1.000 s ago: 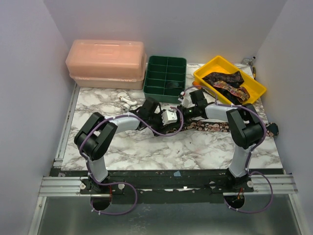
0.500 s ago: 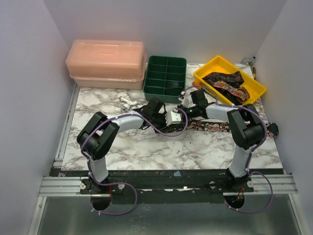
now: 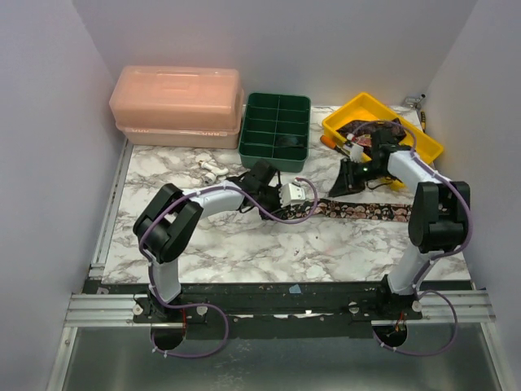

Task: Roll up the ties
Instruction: Roll the tie at the center of the board.

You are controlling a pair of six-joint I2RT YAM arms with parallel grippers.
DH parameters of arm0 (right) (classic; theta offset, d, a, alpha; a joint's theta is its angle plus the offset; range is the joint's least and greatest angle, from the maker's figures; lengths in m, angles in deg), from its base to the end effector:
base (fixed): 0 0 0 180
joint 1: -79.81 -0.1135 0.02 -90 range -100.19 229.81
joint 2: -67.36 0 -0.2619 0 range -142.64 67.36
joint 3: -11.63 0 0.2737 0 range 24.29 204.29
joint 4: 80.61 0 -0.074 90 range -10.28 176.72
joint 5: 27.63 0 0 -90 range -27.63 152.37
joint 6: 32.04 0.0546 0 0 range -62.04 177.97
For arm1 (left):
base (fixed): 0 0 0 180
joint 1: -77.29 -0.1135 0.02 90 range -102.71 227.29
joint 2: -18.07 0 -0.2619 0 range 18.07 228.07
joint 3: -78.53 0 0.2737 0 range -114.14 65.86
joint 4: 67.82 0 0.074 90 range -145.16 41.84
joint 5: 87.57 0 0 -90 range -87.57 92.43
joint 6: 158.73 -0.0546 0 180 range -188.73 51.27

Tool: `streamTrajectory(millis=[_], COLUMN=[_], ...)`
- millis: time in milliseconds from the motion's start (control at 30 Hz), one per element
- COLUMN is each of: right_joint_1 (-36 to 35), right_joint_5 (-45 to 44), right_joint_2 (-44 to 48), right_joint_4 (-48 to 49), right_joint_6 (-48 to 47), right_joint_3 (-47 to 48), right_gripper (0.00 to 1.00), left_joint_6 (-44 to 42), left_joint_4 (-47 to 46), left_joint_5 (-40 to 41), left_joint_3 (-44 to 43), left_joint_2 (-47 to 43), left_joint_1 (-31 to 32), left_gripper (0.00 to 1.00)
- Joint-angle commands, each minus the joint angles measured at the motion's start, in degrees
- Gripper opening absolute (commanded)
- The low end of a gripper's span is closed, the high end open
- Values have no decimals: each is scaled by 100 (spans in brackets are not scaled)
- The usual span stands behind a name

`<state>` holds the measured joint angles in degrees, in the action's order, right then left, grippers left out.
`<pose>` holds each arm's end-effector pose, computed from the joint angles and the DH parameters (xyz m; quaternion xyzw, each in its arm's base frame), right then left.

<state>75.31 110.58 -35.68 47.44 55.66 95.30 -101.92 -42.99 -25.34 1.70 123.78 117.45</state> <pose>0.3683 0.0698 0.1733 -0.1196 0.8952 0.4058 0.1404 0.2916 -0.2793 0.1348 0.6109 0.6952 -0.2460 0.2879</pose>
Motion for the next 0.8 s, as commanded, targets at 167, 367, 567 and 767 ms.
streamTrajectory(millis=[167, 367, 567, 767], right_joint_1=[1095, 1111, 1596, 2164], right_joint_5=[-3013, -4048, -4793, -5050], right_joint_2=[671, 287, 166, 110], right_joint_4=[-1222, -446, -5, 120], right_joint_6=[-1649, -1641, -2417, -3334], right_joint_3=[-508, -859, -1298, -1326], right_gripper=[22, 19, 17, 9], left_joint_6=[-52, -104, -333, -487], left_joint_4=[236, 309, 447, 566], left_joint_5=[9, -33, -121, -106], left_joint_3=[-243, -293, -288, -290], left_joint_2=[134, 152, 144, 158], left_joint_1=[33, 32, 105, 228], left_gripper=[26, 26, 26, 26])
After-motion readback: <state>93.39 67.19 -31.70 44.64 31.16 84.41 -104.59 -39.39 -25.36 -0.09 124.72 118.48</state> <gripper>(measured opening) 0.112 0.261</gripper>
